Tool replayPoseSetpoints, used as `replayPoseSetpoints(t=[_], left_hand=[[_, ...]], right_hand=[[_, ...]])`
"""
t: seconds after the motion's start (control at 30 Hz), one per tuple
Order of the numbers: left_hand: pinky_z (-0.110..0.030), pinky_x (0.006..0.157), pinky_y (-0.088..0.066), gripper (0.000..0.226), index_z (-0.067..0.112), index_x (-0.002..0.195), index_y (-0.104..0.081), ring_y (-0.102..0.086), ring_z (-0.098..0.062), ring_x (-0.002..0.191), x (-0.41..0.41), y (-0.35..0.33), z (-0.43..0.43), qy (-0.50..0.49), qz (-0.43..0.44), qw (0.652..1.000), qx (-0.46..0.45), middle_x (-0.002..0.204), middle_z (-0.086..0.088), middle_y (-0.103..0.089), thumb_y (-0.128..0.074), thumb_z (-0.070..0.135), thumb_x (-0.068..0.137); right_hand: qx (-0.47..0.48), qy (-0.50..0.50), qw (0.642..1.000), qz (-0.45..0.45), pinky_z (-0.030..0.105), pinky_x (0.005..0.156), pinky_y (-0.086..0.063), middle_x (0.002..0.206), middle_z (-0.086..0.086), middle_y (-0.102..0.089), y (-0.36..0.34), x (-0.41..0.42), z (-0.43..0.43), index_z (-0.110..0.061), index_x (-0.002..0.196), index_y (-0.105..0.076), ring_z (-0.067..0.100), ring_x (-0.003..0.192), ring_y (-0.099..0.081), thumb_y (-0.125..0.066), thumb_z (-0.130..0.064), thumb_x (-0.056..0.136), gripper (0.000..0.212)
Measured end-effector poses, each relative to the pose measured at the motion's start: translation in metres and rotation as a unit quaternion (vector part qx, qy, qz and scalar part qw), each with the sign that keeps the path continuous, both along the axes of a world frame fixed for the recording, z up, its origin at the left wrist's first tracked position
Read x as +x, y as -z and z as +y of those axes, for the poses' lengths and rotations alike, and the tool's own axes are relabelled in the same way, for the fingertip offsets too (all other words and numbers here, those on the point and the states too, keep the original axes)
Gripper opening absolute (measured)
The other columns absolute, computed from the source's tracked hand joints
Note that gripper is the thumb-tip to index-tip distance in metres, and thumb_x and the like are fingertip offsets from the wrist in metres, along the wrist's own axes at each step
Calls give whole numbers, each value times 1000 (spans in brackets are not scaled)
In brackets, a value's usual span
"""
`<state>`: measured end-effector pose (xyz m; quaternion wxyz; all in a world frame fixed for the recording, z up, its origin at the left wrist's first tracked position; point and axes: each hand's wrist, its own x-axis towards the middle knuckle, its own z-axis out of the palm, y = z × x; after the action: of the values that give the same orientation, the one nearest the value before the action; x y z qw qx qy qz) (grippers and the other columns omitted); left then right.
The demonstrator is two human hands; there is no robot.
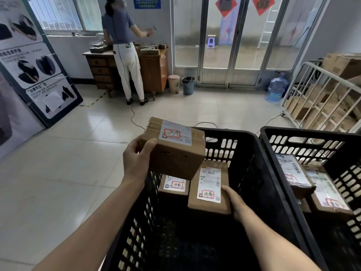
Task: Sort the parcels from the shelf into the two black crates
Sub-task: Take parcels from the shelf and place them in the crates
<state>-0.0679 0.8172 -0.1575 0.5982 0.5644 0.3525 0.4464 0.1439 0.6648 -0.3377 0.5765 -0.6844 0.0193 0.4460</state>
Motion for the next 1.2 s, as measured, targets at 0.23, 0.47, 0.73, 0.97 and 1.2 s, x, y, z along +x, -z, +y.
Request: replayPoseSetpoints(t=[0.23,0.47,0.73,0.97,1.2], left_hand=[[-20,64,-47,48,29,92,-64,-60,-14,89,2,-2,0,8,-6,1000,-9,97,-1,-66,-61,54,51],[-22,64,-48,51,28,92,-64,-61,-20,95,2,-5,-4,2,-10,1000,-22,104,-8,-66,-61,55,49],[-23,65,-49,50,24,97,-63,-61,-18,92,2,-5,-6,4,-17,999,-28,99,-4,-65,-64,51,54],[-25,64,-48,59,10,116,-60,-59,-18,91,-7,-11,-16,-13,-25,999,-34,103,-8,-64,-59,41,65],[-31,70,-52,62,14,113,-61,-60,-23,97,-15,-21,-29,-10,-36,998,-42,106,-10,-64,-63,46,60]], right_hand=[[-160,-106,926,-324,39,111,-27,153,13,-24,-21,-17,1,-11,149,-15,29,140,-26,-61,-43,85,85],[-265,-348,761,-479,36,118,-6,156,12,16,-26,-44,-6,-17,150,0,26,144,15,-72,-56,68,115],[-265,-356,736,-510,38,119,-8,156,13,15,-26,-38,-5,-13,149,1,26,144,16,-75,-42,73,111],[-302,-384,728,-481,42,119,-7,156,17,9,-44,-36,-4,-14,149,-2,31,145,9,-77,-44,69,114],[-119,-274,816,-496,35,107,-36,134,4,-46,-112,-44,-9,-13,137,-39,22,128,-43,-78,-36,70,81]])
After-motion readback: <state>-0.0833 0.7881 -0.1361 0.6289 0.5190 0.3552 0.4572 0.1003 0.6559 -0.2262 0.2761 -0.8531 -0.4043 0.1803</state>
